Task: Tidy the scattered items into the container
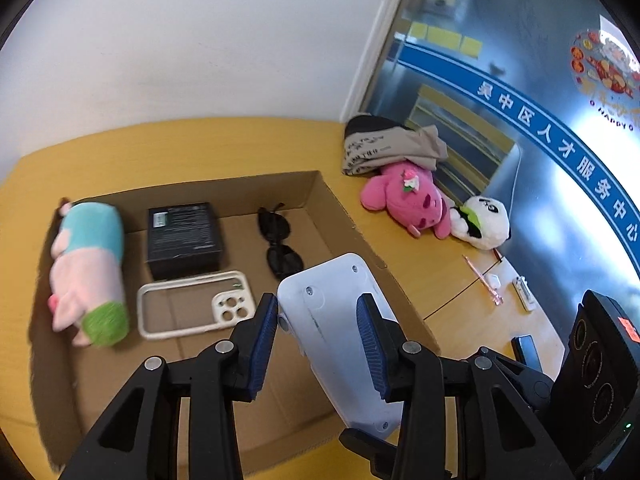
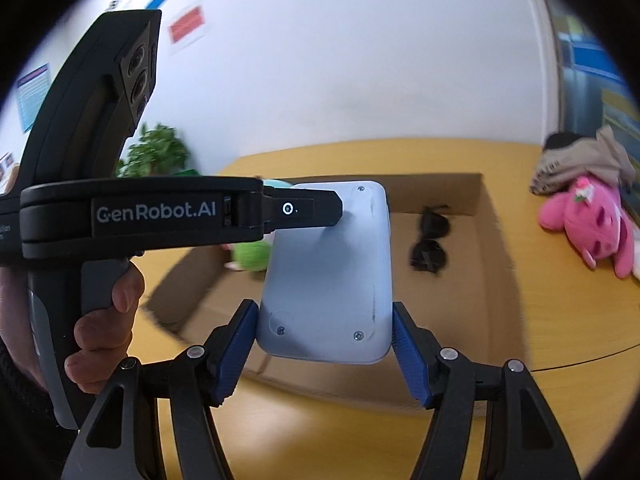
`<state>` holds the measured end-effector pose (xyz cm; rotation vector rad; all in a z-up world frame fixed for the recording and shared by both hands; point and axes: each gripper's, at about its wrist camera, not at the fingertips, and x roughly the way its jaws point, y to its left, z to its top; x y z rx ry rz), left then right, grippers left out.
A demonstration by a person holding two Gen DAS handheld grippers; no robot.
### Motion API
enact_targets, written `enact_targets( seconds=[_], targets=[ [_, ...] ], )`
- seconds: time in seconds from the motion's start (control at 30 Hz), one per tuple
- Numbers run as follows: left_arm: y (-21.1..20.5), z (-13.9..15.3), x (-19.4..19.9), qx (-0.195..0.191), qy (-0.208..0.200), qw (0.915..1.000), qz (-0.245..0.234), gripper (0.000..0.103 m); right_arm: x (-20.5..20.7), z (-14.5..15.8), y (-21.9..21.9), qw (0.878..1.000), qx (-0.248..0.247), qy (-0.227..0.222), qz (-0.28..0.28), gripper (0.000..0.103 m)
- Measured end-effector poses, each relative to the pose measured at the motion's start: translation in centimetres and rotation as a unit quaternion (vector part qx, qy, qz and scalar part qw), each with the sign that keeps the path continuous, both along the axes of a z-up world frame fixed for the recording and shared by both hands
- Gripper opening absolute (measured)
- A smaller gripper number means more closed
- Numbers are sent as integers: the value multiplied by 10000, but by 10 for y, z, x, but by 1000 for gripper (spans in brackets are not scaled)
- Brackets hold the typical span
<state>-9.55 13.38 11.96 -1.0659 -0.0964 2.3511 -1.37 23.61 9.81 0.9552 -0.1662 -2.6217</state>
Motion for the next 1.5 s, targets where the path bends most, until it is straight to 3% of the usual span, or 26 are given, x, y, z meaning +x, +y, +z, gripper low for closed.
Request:
enact_targets(
  seconds=[0.2, 0.53, 0.7, 0.87, 1.03, 1.17, 1.2, 1.27, 1.37, 1.47, 1.5],
  targets=[
    [28, -39, -48, 42, -551, 9980, -321, 40, -38, -36, 26, 9985, -73, -436, -311, 65],
    [34, -102, -90, 223, -1424, 9890, -321, 40, -80, -79, 26, 9901, 198, -1298, -499, 65],
    [33, -120, -104, 185, -1855, 9821, -271, 40, -97, -96, 20, 9810, 453, -1813, -523, 65],
    [35, -142, -112, 140, -2301, 9730, -128, 41, -95, -107, 20, 9739, 354, -2169, -564, 65],
    [34, -145, -112, 215, -2366, 9713, -123, 42, -95, -112, 20, 9721, 401, -2237, -579, 66],
    [30, -132, -103, 40, -2055, 9786, -35, 45, -86, -106, 21, 9753, 555, -2048, -621, 67],
    [27, -125, -99, 18, -1941, 9810, -17, 49, -81, -102, 23, 9767, 564, -1958, -674, 67],
    [15, -103, -83, -90, -1577, 9874, 114, 69, -70, -91, 27, 9812, 383, -1746, -726, 67],
    [-9, -60, -43, -424, -540, 9970, 356, 79, -39, -65, 26, 9901, 319, -1115, -791, 70],
    [-42, -32, 7, -556, 429, 9946, 766, 100, -8, -48, 15, 9948, 500, -490, -743, 75],
    [-55, -28, 23, -540, 678, 9916, 962, 102, 3, -46, 9, 9951, 617, -275, -720, 75]
  ],
)
